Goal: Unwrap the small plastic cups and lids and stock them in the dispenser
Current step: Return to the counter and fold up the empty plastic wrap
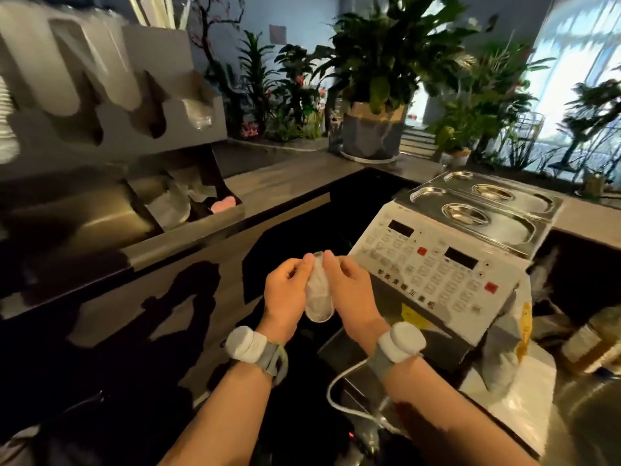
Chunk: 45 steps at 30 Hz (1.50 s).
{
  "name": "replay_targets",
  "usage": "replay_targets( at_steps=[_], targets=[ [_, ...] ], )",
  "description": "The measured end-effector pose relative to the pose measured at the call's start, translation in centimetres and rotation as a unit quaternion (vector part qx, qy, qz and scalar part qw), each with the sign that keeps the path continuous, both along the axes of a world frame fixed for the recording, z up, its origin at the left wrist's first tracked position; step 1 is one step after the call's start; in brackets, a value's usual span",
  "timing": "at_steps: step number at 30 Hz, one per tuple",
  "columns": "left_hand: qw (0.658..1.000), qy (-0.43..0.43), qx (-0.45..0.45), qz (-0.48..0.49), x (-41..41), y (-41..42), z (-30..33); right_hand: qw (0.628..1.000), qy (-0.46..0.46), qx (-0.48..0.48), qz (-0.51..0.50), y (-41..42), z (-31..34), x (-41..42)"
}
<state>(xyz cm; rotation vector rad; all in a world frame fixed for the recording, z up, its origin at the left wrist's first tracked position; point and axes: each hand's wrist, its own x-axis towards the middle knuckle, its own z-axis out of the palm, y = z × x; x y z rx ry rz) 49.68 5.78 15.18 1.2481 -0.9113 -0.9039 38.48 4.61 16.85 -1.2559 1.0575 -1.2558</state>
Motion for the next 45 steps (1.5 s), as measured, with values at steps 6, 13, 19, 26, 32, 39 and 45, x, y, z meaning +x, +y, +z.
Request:
replay_targets(
  at_steps=[6,13,19,26,32,39,45],
  targets=[
    [0.996,-0.013,0.059,0.061,6.7,-1.8,-3.6,0.999,0.004,0.028,0.045,-2.0,-4.1,6.0],
    [0.983,-0.016,0.145,0.109,11.2,-1.4,-9.9,0.993,0.055,0.053,0.086,-3.6,-10.5,10.1],
    [0.957,-0.013,0.238,0.169,13.9,0.4,-16.8,0.983,0.086,0.140,0.081,-3.1,-17.4,12.6],
    [0.926,-0.060,0.350,0.132,15.8,4.1,-23.9,0.949,0.130,0.244,0.151,-1.1,-26.2,14.2],
    [0.909,-0.064,0.394,0.123,16.6,6.5,-29.0,0.930,0.124,0.316,0.140,0.3,-32.6,15.3],
    [0.872,-0.045,0.476,0.105,16.5,8.6,-38.6,0.888,0.104,0.438,0.095,1.7,-43.6,16.6],
    [0.850,-0.023,0.506,0.143,17.0,7.8,-47.2,0.883,0.173,0.435,0.035,1.4,-53.3,17.8]
  ],
)
